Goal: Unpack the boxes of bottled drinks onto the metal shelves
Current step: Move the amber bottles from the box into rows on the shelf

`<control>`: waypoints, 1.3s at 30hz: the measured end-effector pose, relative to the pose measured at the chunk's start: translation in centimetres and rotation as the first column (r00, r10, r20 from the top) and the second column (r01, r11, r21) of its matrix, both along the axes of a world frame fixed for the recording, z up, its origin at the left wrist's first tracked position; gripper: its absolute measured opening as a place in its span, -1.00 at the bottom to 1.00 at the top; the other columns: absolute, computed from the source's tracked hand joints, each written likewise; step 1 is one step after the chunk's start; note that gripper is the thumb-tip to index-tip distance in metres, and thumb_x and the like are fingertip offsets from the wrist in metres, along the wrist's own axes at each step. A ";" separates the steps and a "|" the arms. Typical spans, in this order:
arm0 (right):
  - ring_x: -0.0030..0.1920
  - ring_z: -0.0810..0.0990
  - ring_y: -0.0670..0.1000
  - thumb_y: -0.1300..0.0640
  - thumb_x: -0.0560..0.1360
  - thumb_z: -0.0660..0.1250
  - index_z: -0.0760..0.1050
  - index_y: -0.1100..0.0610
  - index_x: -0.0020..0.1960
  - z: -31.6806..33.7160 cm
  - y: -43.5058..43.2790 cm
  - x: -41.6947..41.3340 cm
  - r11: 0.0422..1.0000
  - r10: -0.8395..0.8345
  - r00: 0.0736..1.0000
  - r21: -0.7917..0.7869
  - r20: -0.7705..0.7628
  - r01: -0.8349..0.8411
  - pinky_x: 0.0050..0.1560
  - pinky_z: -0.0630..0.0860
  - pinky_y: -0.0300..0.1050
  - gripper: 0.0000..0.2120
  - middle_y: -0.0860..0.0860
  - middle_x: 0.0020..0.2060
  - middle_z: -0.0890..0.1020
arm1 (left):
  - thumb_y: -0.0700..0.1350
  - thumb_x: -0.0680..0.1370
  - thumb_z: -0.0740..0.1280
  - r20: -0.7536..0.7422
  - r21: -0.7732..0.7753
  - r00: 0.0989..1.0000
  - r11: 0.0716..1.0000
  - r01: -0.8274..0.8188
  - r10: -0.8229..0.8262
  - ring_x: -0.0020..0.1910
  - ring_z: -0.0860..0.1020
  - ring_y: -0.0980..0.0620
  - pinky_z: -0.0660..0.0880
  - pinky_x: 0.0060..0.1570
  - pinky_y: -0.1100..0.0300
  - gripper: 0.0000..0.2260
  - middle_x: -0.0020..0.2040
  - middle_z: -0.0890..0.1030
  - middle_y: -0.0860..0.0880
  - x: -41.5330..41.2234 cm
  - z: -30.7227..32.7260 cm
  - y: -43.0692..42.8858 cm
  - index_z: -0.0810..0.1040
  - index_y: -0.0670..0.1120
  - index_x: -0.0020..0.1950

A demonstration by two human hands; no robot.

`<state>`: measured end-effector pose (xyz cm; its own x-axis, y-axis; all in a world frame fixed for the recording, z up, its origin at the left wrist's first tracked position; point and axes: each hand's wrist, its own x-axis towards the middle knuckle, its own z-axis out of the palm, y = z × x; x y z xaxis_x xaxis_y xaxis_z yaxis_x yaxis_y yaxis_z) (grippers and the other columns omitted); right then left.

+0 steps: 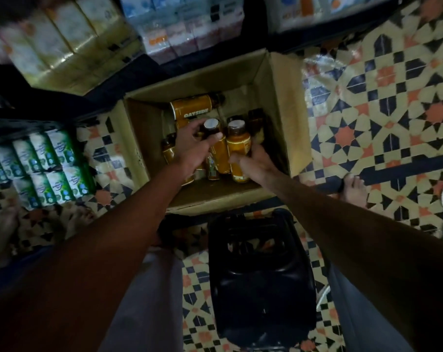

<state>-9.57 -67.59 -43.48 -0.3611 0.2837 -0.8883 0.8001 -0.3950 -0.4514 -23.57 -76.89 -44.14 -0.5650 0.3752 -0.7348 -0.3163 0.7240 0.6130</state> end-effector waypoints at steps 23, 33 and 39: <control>0.18 0.58 0.02 0.22 0.43 0.54 0.41 0.03 0.33 43.9 -1.4 2.5 0.957 0.047 0.972 0.288 -0.232 0.022 0.12 0.52 -0.10 -0.46 -0.08 0.10 0.59 | -0.13 0.31 0.64 -0.228 0.203 0.961 0.973 -0.110 0.156 -0.01 0.65 0.17 0.55 -0.10 0.39 -0.53 0.02 0.69 0.08 4.1 46.9 -3.4 0.64 -0.08 0.19; 0.08 0.61 -0.10 0.13 0.36 0.60 0.47 0.01 0.23 57.8 0.6 1.3 0.908 0.200 0.904 0.418 -0.379 -0.026 0.13 0.54 -0.14 -0.50 -0.13 0.03 0.65 | -0.13 0.33 0.63 -0.325 0.381 0.929 0.924 -0.041 0.176 0.04 0.66 0.14 0.58 0.09 0.23 -0.58 0.02 0.71 0.04 3.8 60.7 -4.1 0.64 -0.07 0.15; 0.15 0.63 -0.03 -0.07 0.23 0.65 0.48 -0.03 0.26 62.9 2.9 0.1 0.863 0.320 0.848 0.499 -0.423 -0.077 0.21 0.56 0.00 -0.33 -0.07 0.08 0.67 | -0.05 0.31 0.64 -0.482 0.415 0.871 0.900 0.133 0.094 -0.01 0.64 0.16 0.60 0.08 0.12 -0.61 -0.03 0.69 0.07 1.7 66.4 -3.2 0.61 0.01 0.08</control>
